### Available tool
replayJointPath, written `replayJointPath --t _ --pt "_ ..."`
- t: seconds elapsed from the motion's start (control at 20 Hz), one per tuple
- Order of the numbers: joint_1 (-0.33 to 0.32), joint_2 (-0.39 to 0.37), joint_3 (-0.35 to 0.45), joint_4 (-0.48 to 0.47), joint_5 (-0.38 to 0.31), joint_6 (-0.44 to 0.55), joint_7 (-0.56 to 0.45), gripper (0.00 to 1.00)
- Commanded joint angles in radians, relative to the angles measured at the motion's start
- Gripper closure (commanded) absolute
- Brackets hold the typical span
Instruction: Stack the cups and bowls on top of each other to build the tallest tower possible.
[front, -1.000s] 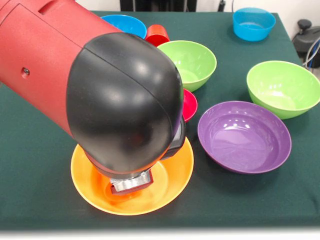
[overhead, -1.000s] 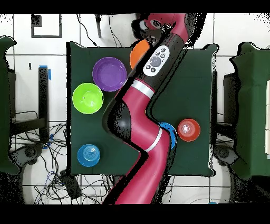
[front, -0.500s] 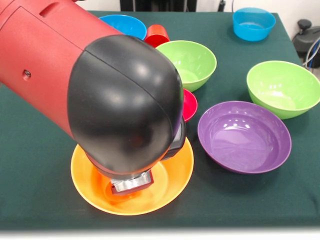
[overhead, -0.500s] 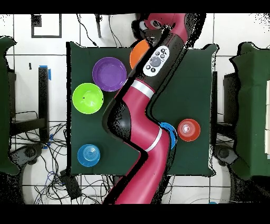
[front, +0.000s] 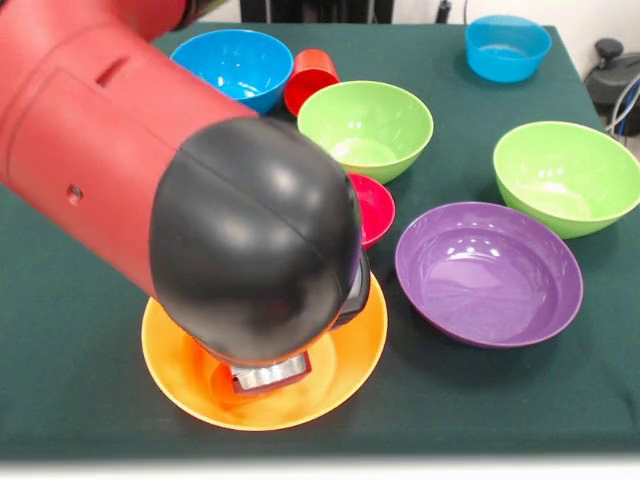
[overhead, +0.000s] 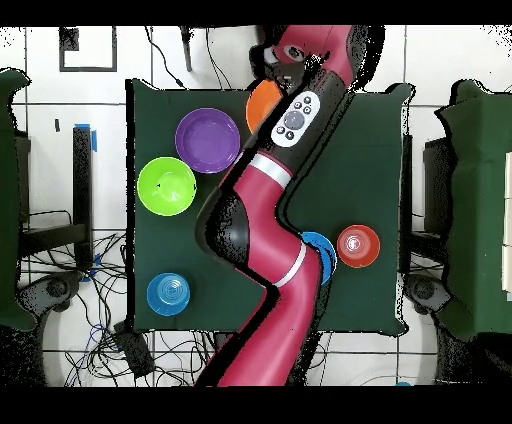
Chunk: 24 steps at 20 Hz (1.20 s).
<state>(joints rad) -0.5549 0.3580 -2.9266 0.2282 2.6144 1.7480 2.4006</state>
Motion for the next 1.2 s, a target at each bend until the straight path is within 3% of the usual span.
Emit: replayJointPath --t 0.05,0.25,0.75,1.2 --pt "-0.014 0.075 -0.096 -0.084 -0.037 0.001 -0.136 0.00" --pt "-0.017 0.100 -0.076 -0.089 -0.033 -0.071 -0.114 0.00" --pt "-0.010 0.071 -0.105 -0.075 -0.057 -0.001 -0.148 0.00" --pt "0.005 0.050 -0.124 -0.057 -0.103 0.002 -0.167 0.00"
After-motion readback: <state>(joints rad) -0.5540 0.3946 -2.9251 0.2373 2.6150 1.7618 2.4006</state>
